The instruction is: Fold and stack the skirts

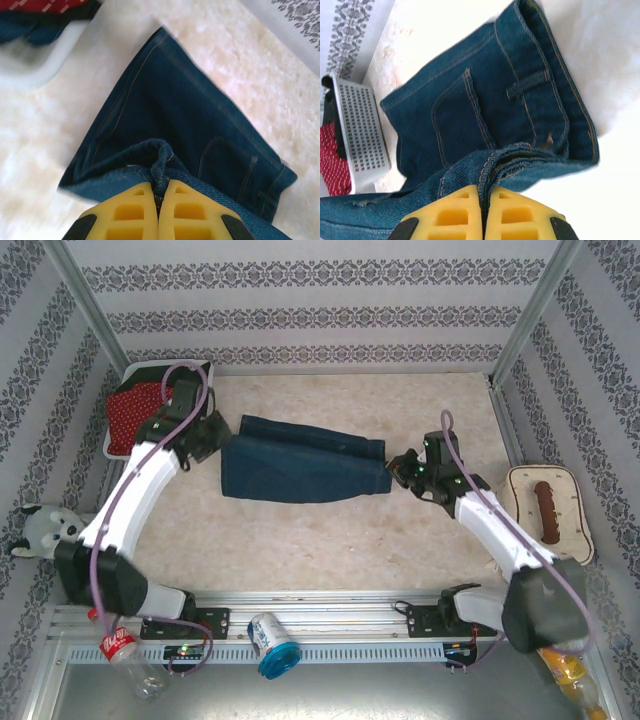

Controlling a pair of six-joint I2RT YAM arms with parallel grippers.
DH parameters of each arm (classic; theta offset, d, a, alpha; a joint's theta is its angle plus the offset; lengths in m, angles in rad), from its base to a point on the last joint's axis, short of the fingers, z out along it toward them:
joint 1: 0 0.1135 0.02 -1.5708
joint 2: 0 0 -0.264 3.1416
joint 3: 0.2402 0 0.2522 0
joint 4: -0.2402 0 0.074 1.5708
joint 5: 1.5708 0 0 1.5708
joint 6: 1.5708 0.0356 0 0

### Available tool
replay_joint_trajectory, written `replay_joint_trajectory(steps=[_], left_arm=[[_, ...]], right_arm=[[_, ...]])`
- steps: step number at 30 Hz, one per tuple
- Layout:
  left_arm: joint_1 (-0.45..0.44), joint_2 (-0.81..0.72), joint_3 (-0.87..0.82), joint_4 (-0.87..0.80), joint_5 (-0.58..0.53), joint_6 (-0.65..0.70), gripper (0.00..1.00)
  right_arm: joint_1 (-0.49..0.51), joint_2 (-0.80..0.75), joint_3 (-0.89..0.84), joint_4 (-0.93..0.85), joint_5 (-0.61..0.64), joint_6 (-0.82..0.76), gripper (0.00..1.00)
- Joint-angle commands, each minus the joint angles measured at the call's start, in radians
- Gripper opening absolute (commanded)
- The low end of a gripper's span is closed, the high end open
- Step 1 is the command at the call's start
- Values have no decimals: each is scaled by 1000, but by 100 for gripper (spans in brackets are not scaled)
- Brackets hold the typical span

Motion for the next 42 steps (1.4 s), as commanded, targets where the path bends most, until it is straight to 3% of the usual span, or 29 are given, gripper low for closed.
replay_joint_trajectory(steps=[1,11,17,21,22,23,25,27,28,29,30,33,37,39,42], left_arm=[[25,161,141,121,-4,130,0],[27,504,484,74,6,256,0],[27,582,527,49,8,246,0],[36,626,546,9,-19,221,4],[42,635,550,-2,-22,208,9],[46,641,555,-13,-19,193,19],[56,638,558,-30,6,168,66],[55,610,541,-27,28,158,95],[54,584,517,-13,51,148,100],[52,557,482,10,77,138,100],[47,522,438,40,115,125,100],[16,435,306,136,209,83,100],[-35,427,164,342,423,-21,100],[-58,470,153,357,433,-41,100],[-61,506,84,324,322,-92,100]], right_arm=[[-19,115,99,83,31,-47,0],[-53,383,276,74,18,-87,0],[-60,450,317,64,13,-104,1],[-79,495,347,96,-29,-114,13],[-83,500,351,110,-43,-120,22],[-90,499,351,123,-54,-125,30],[-96,474,340,144,-54,-138,52],[-97,439,331,144,-53,-172,72],[-93,421,329,134,-61,-189,80],[-89,404,326,125,-70,-202,92],[-78,386,321,115,-77,-212,98],[-18,361,312,106,-93,-231,98],[70,452,356,125,-107,-201,98],[95,523,385,126,-98,-169,98],[104,595,409,63,-60,-132,98]])
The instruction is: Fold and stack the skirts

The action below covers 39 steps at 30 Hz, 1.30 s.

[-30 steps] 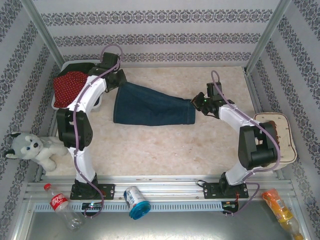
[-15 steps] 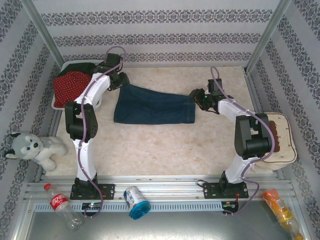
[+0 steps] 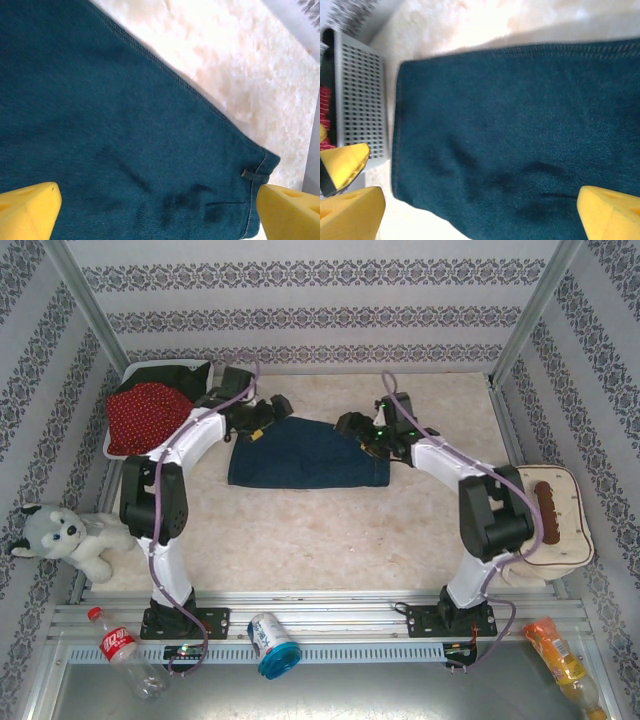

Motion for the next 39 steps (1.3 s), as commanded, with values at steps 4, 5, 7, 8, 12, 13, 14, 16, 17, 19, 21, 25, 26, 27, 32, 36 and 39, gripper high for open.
replay_joint_trajectory(steps=[4,5,7,8,12,13,14,16,17,19,21,25,26,27,32,36,39], left_arm=[[33,5,-311,116,-114,-159,100],[36,-2,-342,125,-117,-158,100],[39,-16,-371,92,-116,-133,100],[38,-28,-379,84,-103,-126,100],[14,-131,-404,111,-15,-144,100],[-3,-157,-390,104,-6,-149,100],[-19,-178,-372,101,-1,-150,100],[-61,-194,-319,112,7,-166,100],[-73,-186,-301,135,23,-180,100],[-89,-138,-264,233,71,-235,100],[-95,-57,-212,307,122,-290,100],[-106,107,-80,394,143,-357,100],[-104,135,-59,399,125,-359,100],[-105,169,-32,383,85,-348,100],[-91,319,62,349,4,-309,100],[-82,278,38,419,99,-313,100],[-76,173,28,368,140,-243,100]], right_arm=[[-24,95,-7,-115,70,-3,98],[-35,100,-13,-106,50,-26,98],[-64,102,-12,-110,-19,-87,98],[-74,92,-15,-123,-32,-110,98],[-82,-14,-47,-158,-101,-155,98],[-71,-36,-54,-145,-148,-135,98],[-55,-51,-62,-120,-185,-109,98],[-10,-75,-82,-60,-208,-44,98],[8,-79,-91,-41,-186,-8,98],[26,-66,-107,5,-151,66,98],[27,-38,-124,39,-126,124,98],[19,0,-170,75,-118,153,98],[18,6,-180,80,-126,142,98],[15,9,-189,85,-135,128,98],[-19,-20,-202,92,-238,43,97],[-92,-163,-237,-57,-166,-74,98],[-194,-221,-287,-151,-109,-97,98]])
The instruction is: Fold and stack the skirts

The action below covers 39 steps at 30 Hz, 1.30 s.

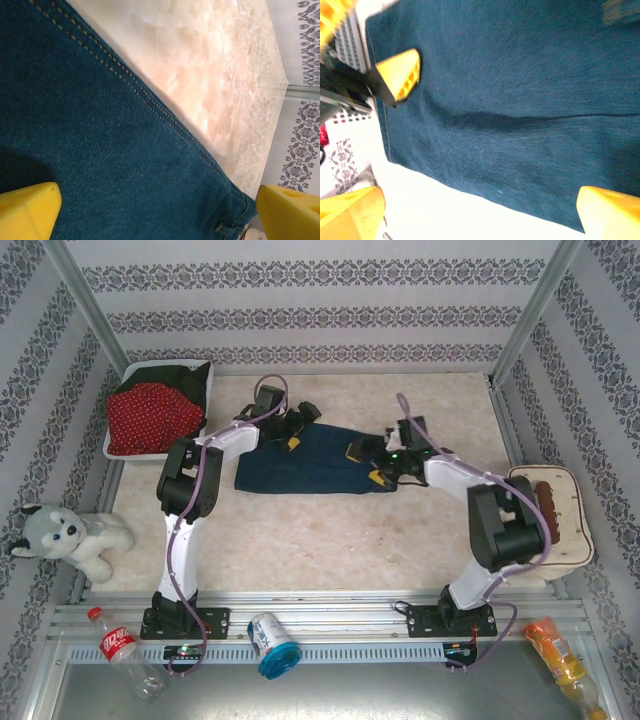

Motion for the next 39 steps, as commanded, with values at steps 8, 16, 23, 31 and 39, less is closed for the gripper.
replay_joint_trajectory(steps=[8,16,23,31,39], left_arm=[[80,-328,-61,-479,-262,381,100],[212,-327,-167,-591,-307,457,96],[236,-246,-142,-618,-264,497,86],[245,-163,-125,-591,-214,498,75],[246,-141,-137,-563,-158,525,49]], right_arm=[[-189,-103,-166,-115,47,25,92],[-183,-112,-274,108,-36,186,83],[-145,-68,-255,161,-24,216,78],[-129,-10,-250,208,53,249,75],[-125,38,-270,495,72,326,50]])
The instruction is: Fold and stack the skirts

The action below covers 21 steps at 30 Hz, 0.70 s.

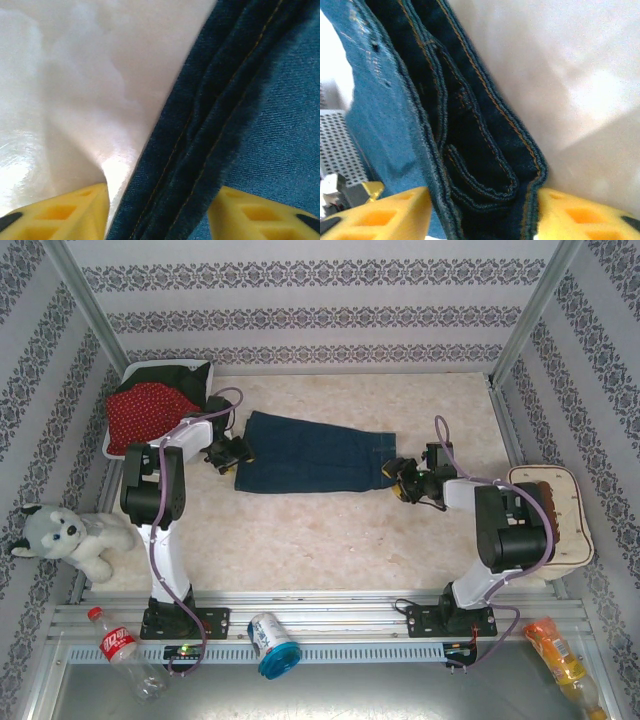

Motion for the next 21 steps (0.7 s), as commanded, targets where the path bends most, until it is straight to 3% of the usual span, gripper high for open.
replay_joint_trajectory(steps=[1,5,9,13,15,21], left_arm=[[1,22,11,10,49,29,46],[2,22,11,-2,34,31,29],[1,8,0,-4,48,18,20],[0,-28,-42,36,77,-11,15],[-1,-32,-57,45,79,-23,8],[-3,-17,-67,43,89,-36,4]], right_arm=[[15,18,-3,184,34,50,46],[18,1,7,167,98,9,20],[34,-28,64,75,137,-110,0],[104,-56,204,-98,192,-320,0],[166,-56,286,-169,231,-432,0],[402,59,552,-335,284,-700,0]])
